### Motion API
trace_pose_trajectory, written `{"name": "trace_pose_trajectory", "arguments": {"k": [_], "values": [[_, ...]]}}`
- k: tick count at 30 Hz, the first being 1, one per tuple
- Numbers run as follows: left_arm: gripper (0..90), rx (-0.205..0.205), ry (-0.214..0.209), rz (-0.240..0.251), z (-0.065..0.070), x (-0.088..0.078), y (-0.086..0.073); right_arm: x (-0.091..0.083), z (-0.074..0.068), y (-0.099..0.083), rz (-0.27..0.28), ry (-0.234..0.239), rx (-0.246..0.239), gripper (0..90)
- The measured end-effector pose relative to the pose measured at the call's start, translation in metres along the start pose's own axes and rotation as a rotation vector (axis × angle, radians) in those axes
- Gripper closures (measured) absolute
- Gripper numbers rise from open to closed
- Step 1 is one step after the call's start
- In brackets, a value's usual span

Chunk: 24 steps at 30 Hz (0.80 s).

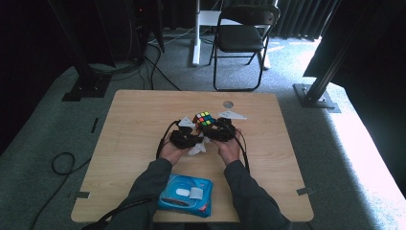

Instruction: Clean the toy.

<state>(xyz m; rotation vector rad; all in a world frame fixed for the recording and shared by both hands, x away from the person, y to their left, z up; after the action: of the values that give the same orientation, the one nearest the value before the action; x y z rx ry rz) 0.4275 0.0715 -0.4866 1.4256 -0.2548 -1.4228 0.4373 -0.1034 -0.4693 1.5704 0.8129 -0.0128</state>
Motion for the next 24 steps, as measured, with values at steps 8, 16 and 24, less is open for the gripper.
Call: {"name": "trace_pose_trajectory", "arguments": {"k": [8,16,24], "values": [[85.7,-0.042,0.020,0.017,-0.009,-0.004,-0.004,-0.003,0.002,0.001,0.002,0.004,0.001,34.3],[85.7,-0.080,0.034,0.047,-0.016,-0.008,-0.005,-0.004,-0.002,0.001,0.004,0.018,-0.003,34.3],[85.7,-0.111,0.070,0.085,-0.024,-0.016,-0.005,-0.004,-0.001,0.001,0.001,0.043,0.012,34.3]]}}
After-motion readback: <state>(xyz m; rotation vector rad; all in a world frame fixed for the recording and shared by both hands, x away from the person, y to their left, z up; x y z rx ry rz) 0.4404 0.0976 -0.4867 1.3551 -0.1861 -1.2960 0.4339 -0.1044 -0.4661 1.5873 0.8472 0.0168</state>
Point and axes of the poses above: each handheld gripper's, and its own axes: x roughly forward along the jaws, y roughly out of its top, z roughly to its right, the point moved 1 cm from there along x, roughly forward along the jaws, and after that the axes turned 9 degrees about -y, right-handed, at the moved point
